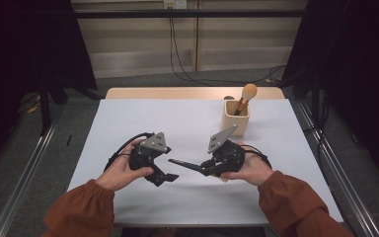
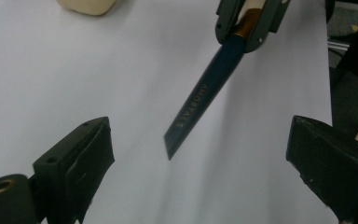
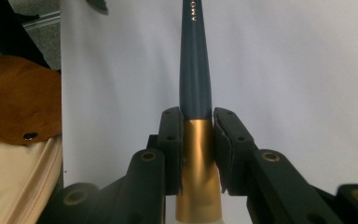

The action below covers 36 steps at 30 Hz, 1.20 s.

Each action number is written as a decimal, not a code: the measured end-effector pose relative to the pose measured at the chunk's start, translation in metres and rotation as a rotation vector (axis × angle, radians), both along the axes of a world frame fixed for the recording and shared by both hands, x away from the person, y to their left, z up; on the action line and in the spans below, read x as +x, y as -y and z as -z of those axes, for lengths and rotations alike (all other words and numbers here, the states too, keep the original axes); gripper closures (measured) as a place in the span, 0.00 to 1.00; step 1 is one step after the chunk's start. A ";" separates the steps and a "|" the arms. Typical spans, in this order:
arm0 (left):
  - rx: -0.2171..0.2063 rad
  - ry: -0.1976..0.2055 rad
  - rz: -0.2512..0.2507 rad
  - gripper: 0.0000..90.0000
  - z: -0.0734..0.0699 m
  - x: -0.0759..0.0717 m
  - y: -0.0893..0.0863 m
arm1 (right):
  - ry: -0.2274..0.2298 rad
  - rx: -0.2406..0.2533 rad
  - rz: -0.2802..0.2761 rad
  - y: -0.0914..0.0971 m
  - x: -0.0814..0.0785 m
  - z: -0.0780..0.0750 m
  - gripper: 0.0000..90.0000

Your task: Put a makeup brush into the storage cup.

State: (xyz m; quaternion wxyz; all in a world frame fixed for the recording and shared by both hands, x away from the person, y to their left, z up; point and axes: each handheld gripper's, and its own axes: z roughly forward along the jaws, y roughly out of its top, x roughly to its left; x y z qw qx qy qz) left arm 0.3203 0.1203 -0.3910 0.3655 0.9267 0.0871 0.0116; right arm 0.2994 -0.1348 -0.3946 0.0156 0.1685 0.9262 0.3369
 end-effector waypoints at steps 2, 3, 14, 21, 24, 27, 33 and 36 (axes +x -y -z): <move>0.026 0.000 0.004 0.08 0.000 0.000 0.002 | -0.001 -0.013 -0.007 -0.002 0.001 -0.001 0.82; 0.027 -0.010 0.014 0.08 0.000 0.000 0.003 | -0.001 -0.016 -0.012 -0.002 0.002 -0.001 0.82; 0.107 -0.020 0.102 0.11 0.003 0.002 0.015 | -0.014 -0.063 -0.053 -0.011 0.005 -0.002 0.82; 0.139 -0.013 0.142 0.27 0.006 0.006 0.021 | -0.018 -0.073 -0.082 -0.018 0.005 -0.004 0.82; 0.146 -0.011 0.160 0.35 0.008 0.006 0.025 | -0.020 -0.077 -0.085 -0.020 0.006 -0.004 0.82; 0.155 -0.012 0.164 0.40 0.010 0.007 0.027 | -0.025 -0.082 -0.088 -0.022 0.006 -0.003 0.82; 0.155 -0.018 0.169 0.52 0.011 0.010 0.029 | -0.031 -0.088 -0.105 -0.024 0.006 -0.002 0.82; 0.152 -0.030 0.177 0.57 0.012 0.010 0.030 | -0.033 -0.091 -0.107 -0.025 0.007 -0.002 0.82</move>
